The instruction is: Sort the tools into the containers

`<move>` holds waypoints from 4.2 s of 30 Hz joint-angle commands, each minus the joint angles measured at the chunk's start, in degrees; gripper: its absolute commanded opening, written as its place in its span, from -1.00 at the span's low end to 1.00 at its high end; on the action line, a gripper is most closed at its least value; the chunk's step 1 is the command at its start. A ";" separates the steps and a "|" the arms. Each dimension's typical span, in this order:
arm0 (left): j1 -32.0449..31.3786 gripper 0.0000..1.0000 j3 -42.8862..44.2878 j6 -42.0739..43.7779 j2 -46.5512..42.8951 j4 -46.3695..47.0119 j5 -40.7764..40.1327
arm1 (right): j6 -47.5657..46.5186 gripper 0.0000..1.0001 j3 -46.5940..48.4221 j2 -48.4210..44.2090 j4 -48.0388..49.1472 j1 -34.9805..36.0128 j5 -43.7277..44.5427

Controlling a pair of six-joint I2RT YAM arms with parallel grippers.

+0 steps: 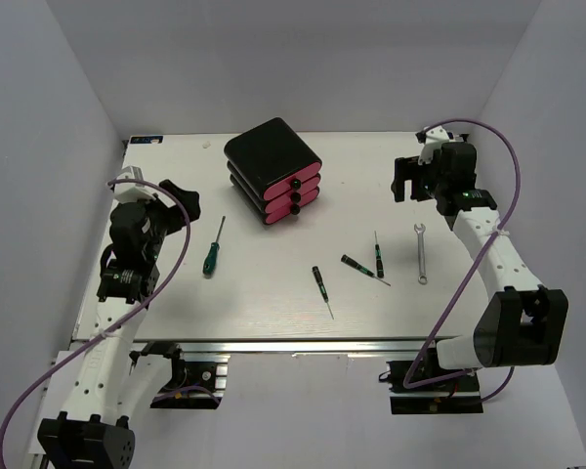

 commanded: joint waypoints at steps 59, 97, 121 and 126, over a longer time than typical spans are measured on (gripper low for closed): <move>-0.01 0.48 -5.70 -2.78 12.35 -2.34 15.13 | 23.93 -0.69 24.15 32.24 6.97 21.37 -24.34; -11.26 0.03 2.03 3.38 43.29 -8.75 -12.11 | 13.91 0.16 -2.14 9.46 1.61 16.89 -24.08; -17.32 -1.00 14.68 1.71 10.95 -19.65 18.29 | 2.22 0.20 -8.03 -1.70 2.13 13.55 -23.64; -22.07 -1.00 21.62 4.08 21.13 -18.07 18.38 | 2.05 0.20 -8.38 -2.23 3.27 13.55 -22.76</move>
